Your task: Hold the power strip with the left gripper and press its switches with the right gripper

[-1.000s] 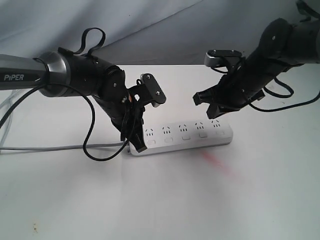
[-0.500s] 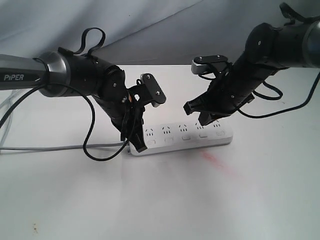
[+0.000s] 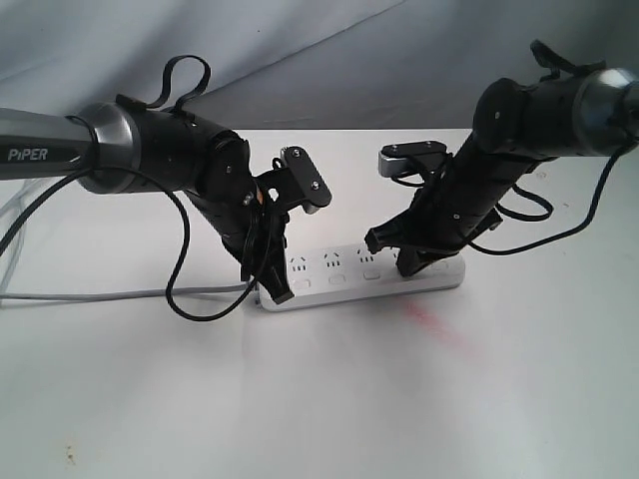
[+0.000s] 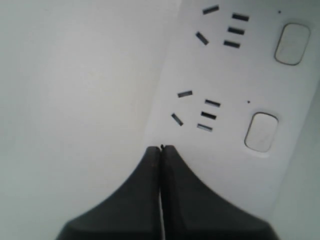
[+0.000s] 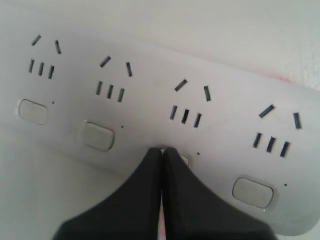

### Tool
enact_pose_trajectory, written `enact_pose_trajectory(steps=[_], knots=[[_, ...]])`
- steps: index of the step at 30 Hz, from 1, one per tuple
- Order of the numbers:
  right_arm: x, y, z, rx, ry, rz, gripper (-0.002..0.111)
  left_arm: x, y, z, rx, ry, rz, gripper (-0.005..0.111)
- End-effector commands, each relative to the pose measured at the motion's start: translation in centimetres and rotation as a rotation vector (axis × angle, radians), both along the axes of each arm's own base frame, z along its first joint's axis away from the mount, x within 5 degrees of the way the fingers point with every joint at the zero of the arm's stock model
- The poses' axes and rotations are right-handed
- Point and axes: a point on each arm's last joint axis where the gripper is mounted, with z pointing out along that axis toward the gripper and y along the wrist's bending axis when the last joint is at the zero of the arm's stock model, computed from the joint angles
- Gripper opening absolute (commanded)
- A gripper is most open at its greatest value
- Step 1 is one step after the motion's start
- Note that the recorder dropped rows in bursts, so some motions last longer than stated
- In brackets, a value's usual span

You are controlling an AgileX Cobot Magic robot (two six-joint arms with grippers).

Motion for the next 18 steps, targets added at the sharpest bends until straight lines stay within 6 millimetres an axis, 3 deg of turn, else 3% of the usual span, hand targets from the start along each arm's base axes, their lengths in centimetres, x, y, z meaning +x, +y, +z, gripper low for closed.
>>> enact_pose_trajectory(steps=[1, 7, 12, 18], knots=[[0.1, 0.0, -1.7, -0.032, 0.013, 0.011, 0.0, -0.2, -0.1, -0.4, 0.005, 0.025, 0.009, 0.0], [0.1, -0.1, -4.1, -0.061, 0.059, 0.014, 0.0, -0.2, -0.1, -0.4, 0.005, 0.025, 0.009, 0.0], [0.0, -0.1, -3.5, -0.056, 0.055, 0.016, 0.0, -0.2, -0.1, -0.4, 0.005, 0.025, 0.009, 0.0], [-0.1, 0.4, 2.5, 0.08, -0.055, -0.032, 0.0, -0.2, -0.1, -0.4, 0.006, 0.025, 0.008, 0.0]])
